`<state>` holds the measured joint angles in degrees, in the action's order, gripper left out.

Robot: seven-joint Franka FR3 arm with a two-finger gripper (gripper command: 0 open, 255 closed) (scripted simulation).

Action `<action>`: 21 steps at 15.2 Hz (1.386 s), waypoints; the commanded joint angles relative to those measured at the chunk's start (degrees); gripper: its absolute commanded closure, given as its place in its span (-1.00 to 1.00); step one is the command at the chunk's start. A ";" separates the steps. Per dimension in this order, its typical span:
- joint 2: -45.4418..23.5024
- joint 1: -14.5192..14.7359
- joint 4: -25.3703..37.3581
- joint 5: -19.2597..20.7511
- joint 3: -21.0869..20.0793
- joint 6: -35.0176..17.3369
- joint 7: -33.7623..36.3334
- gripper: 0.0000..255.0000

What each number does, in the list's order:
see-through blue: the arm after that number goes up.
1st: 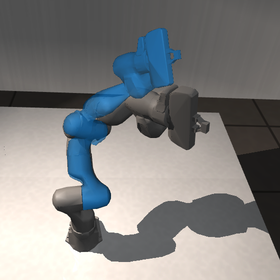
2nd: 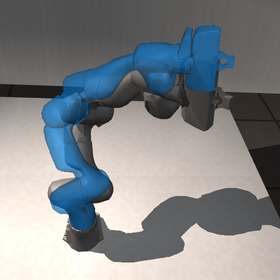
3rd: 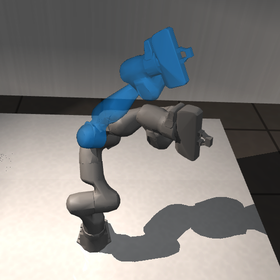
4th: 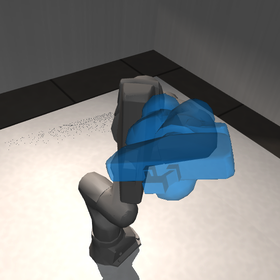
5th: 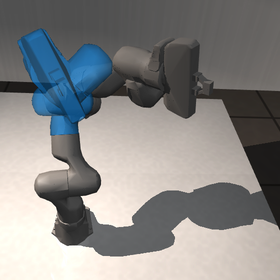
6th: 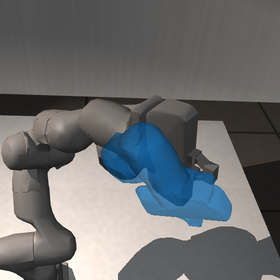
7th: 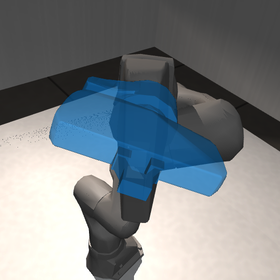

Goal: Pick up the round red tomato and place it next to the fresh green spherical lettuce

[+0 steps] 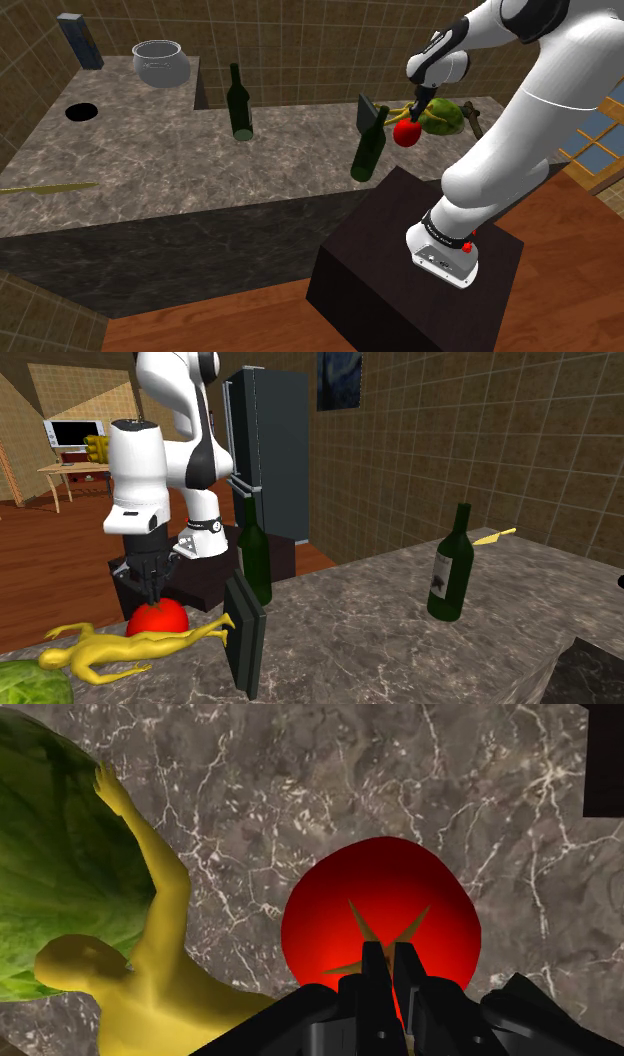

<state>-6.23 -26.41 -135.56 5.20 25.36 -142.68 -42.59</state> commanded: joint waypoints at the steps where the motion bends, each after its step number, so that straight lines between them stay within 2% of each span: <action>1: -1.33 -0.14 -0.24 -0.74 -0.15 -1.53 -0.43 1.00; 4: -3.21 -0.39 -0.53 -1.85 -0.48 -3.57 -1.06 1.00; 11: -3.21 -0.40 -0.53 -1.84 -0.48 -3.57 -1.05 1.00; 12: -3.22 -0.40 -0.52 -1.84 -0.49 -3.57 -1.05 -1.00; 17: -3.22 -0.40 -0.52 -1.84 -0.49 -3.57 -1.05 -1.00; 21: 3.36 0.76 0.66 1.79 0.19 3.80 1.58 -1.00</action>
<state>-4.56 -25.80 -134.95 6.07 25.35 -140.59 -41.49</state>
